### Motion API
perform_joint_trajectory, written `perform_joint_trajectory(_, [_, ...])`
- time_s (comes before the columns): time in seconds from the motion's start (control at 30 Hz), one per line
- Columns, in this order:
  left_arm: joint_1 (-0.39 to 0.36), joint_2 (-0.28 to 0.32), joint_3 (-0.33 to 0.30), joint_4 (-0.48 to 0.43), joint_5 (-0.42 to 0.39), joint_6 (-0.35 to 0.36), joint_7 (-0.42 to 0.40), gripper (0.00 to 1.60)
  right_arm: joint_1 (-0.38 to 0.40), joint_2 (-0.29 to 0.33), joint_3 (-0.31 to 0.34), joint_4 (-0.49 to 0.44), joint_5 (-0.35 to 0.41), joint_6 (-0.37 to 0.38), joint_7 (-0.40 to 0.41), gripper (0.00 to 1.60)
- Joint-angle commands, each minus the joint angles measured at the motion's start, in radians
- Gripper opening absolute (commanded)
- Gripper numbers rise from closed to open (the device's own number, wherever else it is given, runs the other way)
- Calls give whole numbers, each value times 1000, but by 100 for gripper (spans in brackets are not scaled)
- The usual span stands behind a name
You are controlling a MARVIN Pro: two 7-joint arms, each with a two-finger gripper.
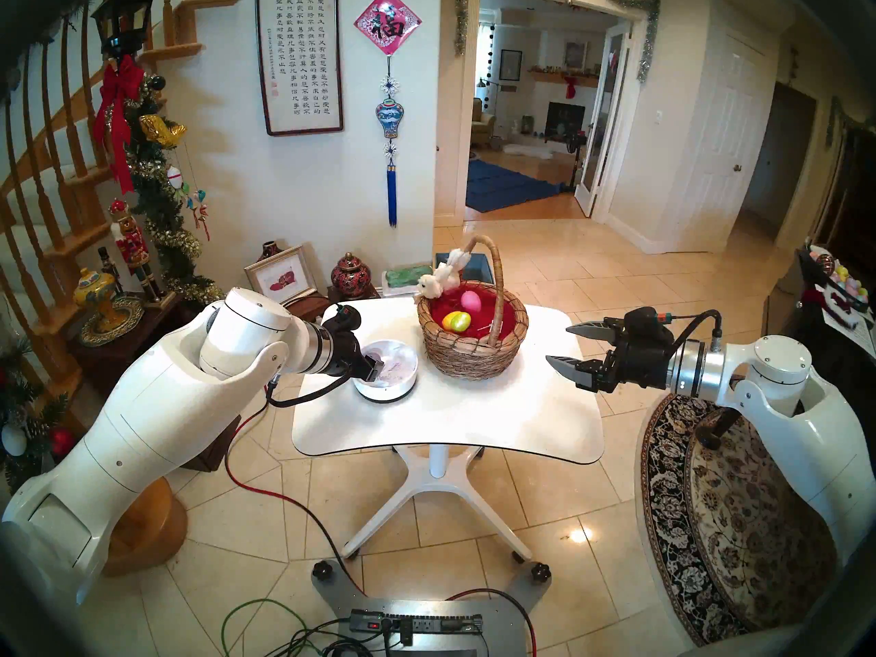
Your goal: Put easter egg into basket
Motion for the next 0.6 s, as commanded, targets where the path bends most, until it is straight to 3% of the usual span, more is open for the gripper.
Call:
perform_joint_trajectory(0.0, [-43,19,11,-13,-46,-3,45,131,0,3,6,-2,-2,-3,1,160])
perform_joint_trajectory(0.57, [-86,40,87,-11,-130,-3,144,129,0,4,6,-2,-1,-3,0,160])
